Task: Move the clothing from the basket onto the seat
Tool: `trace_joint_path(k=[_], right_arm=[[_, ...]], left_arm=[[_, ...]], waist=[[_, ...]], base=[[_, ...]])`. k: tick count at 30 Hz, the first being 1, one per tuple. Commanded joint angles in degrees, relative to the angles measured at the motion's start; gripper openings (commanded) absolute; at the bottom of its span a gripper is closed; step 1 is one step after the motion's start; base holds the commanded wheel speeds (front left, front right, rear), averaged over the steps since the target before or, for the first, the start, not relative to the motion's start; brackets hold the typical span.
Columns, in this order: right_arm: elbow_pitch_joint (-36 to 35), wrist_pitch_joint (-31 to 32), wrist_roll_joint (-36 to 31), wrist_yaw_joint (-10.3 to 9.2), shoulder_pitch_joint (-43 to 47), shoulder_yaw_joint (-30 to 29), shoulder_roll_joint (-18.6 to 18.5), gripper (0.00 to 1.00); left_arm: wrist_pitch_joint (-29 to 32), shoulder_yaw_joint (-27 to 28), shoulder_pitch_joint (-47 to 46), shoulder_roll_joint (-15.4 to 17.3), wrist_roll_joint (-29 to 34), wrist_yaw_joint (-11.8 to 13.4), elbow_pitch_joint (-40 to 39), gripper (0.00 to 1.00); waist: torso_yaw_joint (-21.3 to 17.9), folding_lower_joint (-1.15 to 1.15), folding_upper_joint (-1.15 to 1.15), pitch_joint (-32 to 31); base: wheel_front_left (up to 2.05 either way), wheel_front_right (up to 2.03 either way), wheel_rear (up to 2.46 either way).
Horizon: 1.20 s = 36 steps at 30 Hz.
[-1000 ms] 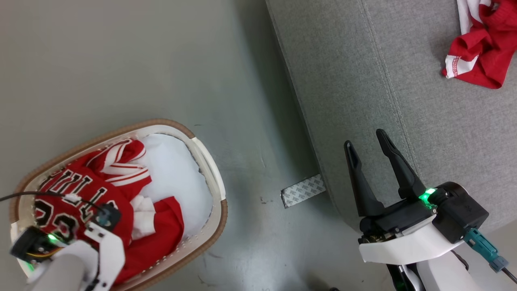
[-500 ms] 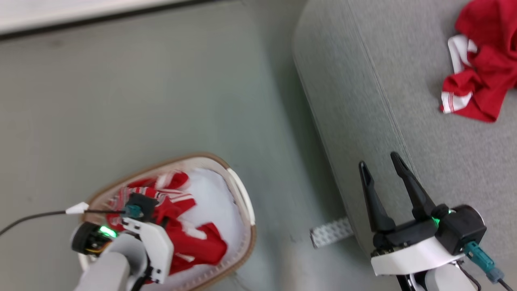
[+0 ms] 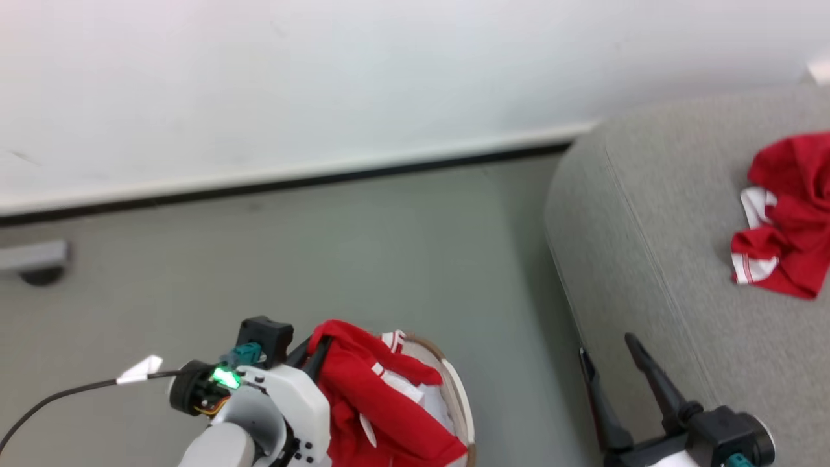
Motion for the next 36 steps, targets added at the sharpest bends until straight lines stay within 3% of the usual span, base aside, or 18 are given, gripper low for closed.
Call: trace_joint_path(k=[1, 9, 16, 19, 26, 36], right_arm=[[0.4, 0.0, -0.7, -0.14, 1.3, 0.1, -0.2, 1.00], [-0.1, 0.0, -1.8, -0.14, 3.1, 0.3, -0.2, 1.00], [-1.4, 0.0, -2.7, -0.15, 0.5, 4.6, -0.2, 1.00], [-1.7, 0.0, -1.6, -0.14, -1.0, 9.8, -0.3, 1.00], [-0.1, 0.0, 5.2, -0.14, -7.0, 24.6, -4.7, 1.00], [11.5, 0.2, 16.9, -0.14, -19.8, 39.5, -6.3, 1.00]], left_arm=[[0.2, 0.2, 1.3, 0.0, -0.5, 0.4, -1.8, 0.00], [3.3, 0.2, 2.9, 0.6, -0.9, 2.2, -14.3, 0.00], [5.9, 0.9, 1.3, 1.4, -0.7, 3.8, -21.0, 0.00], [6.4, 1.2, 1.4, 1.6, -1.0, 4.3, -22.1, 0.00], [6.9, 0.3, 2.0, 1.2, -1.0, 4.7, -23.8, 0.00], [7.9, -3.8, 1.8, -0.3, -0.1, 3.6, -26.8, 0.00]], waist=[[3.6, 0.01, 0.00, -5.5], [5.8, 0.01, 0.00, -9.5], [6.6, 0.01, 0.00, -10.4], [6.6, 0.01, 0.00, -10.7], [6.5, 0.01, 0.00, -11.2], [7.6, 0.01, 0.00, -11.4]], base=[[0.00, 0.00, 0.00], [0.00, 0.00, 0.00], [0.00, 0.00, 0.00], [0.00, 0.00, 0.00], [0.00, 0.00, 0.00], [0.00, 0.00, 0.00]])
